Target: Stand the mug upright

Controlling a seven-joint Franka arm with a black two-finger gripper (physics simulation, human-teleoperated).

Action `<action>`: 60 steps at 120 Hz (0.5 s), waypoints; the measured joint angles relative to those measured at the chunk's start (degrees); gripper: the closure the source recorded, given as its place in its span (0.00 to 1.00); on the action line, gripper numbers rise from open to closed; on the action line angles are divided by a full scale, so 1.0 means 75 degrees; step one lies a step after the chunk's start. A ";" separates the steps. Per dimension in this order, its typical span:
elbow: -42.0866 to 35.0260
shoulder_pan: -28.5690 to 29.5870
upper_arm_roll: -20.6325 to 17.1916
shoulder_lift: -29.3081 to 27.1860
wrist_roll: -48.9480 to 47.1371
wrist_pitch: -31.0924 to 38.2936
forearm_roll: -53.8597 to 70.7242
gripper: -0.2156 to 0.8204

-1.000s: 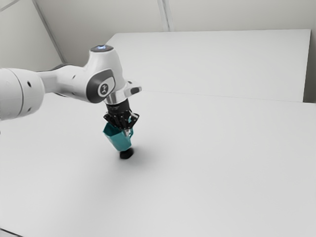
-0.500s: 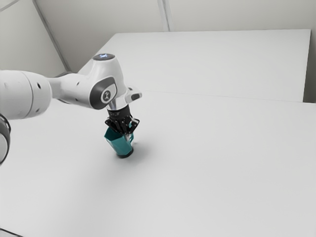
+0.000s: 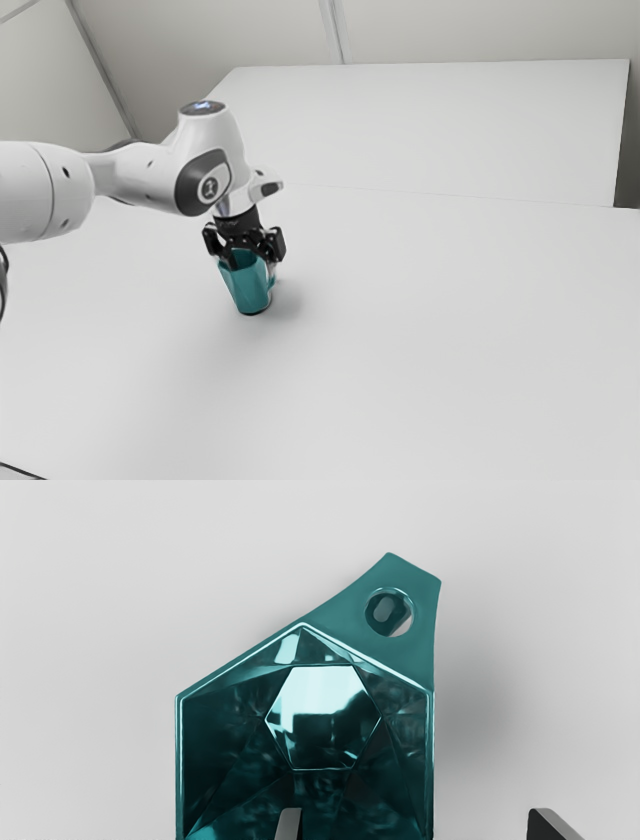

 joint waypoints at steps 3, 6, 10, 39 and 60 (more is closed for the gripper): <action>-0.0004 -0.0010 -0.0001 -0.0053 0.0001 -0.0025 0.0001 0.31; -0.0007 -0.0019 -0.0002 -0.0106 0.0002 -0.0060 0.0003 0.30; -0.0009 -0.0034 -0.0002 -0.0179 0.0000 -0.0106 0.0004 0.28; 0.0008 -0.0152 -0.0025 -0.0697 0.0003 -0.0468 0.0007 0.23; 0.0270 -0.0332 -0.0026 -0.0876 0.0033 -0.0644 0.0057 0.22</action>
